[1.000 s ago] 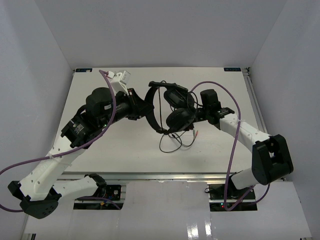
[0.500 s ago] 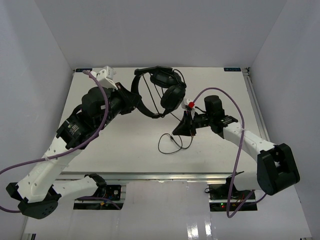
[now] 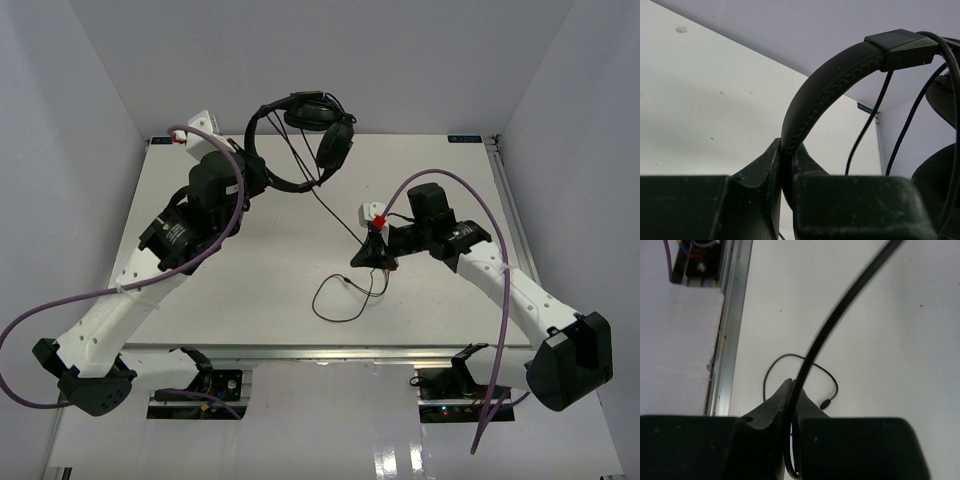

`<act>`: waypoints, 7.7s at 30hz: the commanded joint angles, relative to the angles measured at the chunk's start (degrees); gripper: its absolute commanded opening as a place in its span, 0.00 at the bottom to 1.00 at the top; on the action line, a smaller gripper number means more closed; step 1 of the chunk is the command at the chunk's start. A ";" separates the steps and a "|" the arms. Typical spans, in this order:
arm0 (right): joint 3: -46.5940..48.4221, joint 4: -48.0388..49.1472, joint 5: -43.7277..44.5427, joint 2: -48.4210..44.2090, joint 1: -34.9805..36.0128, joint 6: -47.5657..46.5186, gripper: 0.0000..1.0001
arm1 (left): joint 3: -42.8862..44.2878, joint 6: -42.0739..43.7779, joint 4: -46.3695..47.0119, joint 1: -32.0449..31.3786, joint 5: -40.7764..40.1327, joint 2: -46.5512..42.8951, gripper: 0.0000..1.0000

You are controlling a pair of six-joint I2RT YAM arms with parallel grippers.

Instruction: Wrap the headphones

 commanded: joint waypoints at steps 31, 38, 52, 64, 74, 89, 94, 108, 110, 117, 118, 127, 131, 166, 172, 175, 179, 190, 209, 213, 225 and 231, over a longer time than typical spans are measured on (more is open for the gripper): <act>24.90 7.62 74.99 -1.90 30.01 -34.81 0.13 | -25.31 13.80 9.46 9.64 23.37 1.12 0.00; 24.67 13.63 74.48 2.12 27.72 -35.17 0.13 | -32.23 20.66 11.57 9.16 37.47 -4.20 0.00; 36.81 13.33 66.33 11.94 23.57 -25.87 0.13 | -38.72 22.78 12.12 6.55 47.15 -8.33 0.00; 39.24 13.39 62.24 16.08 20.56 -20.20 0.13 | -37.39 23.31 12.18 5.63 49.46 -9.31 0.00; 40.86 11.46 58.36 18.53 18.28 -15.77 0.12 | -36.84 24.27 12.10 5.46 51.52 -9.42 0.00; 38.98 9.45 55.50 17.23 13.81 -12.22 0.12 | -34.23 24.18 10.00 5.45 49.65 -12.55 0.00; 34.88 8.42 50.82 14.16 9.98 -11.04 0.12 | -32.68 24.14 8.73 5.37 49.33 -14.41 0.00; 23.62 7.12 32.12 6.47 3.13 -2.11 0.12 | -22.05 22.72 4.45 5.37 50.62 -15.09 0.00; 22.99 6.99 28.54 6.11 2.29 0.05 0.12 | -20.82 22.18 4.37 5.37 51.11 -14.70 0.00; 17.62 13.79 14.33 3.93 -0.65 16.23 0.12 | -15.13 18.00 4.45 5.37 53.33 -13.53 0.00; 16.03 15.13 12.28 3.60 -1.18 17.84 0.12 | -14.53 17.47 4.38 5.37 53.46 -13.60 0.00; 7.31 33.91 2.24 7.81 -2.79 35.55 0.12 | -6.13 13.85 3.61 5.37 54.02 -10.66 0.00; 0.85 43.65 2.52 10.71 -2.53 40.87 0.13 | -2.34 13.44 2.08 5.37 51.95 -9.28 0.00; -13.94 52.45 -2.65 13.19 2.02 33.06 0.08 | 11.94 6.52 3.31 5.45 24.51 -4.28 0.00; -12.95 42.16 -1.20 7.33 2.05 24.87 0.08 | 9.97 5.62 3.48 5.40 19.62 -5.58 0.00; -11.99 35.43 0.21 3.98 2.22 18.87 0.08 | 8.89 5.01 3.38 5.46 16.60 -5.87 0.00; -7.99 20.74 4.54 -1.01 3.62 7.37 0.08 | 7.35 4.77 4.04 5.46 10.49 -5.71 0.00; 22.08 -23.15 23.65 -3.51 8.31 -30.13 0.08 | 7.67 9.27 5.83 5.47 -1.77 -1.21 0.00; 26.93 -26.01 55.64 -10.74 26.63 -31.69 0.08 | 3.60 10.21 4.66 5.63 -3.13 -5.36 0.00; 28.45 -26.00 57.07 -11.16 26.65 -31.68 0.08 | 1.76 10.82 4.23 5.66 -3.98 -7.16 0.00; 38.40 -29.76 55.99 -10.49 26.80 -33.03 0.08 | -1.95 12.06 5.30 5.89 -5.29 -6.69 0.00; 41.36 -28.58 57.70 -8.18 28.22 -33.48 0.08 | -3.12 10.72 7.18 6.34 -4.14 -1.53 0.00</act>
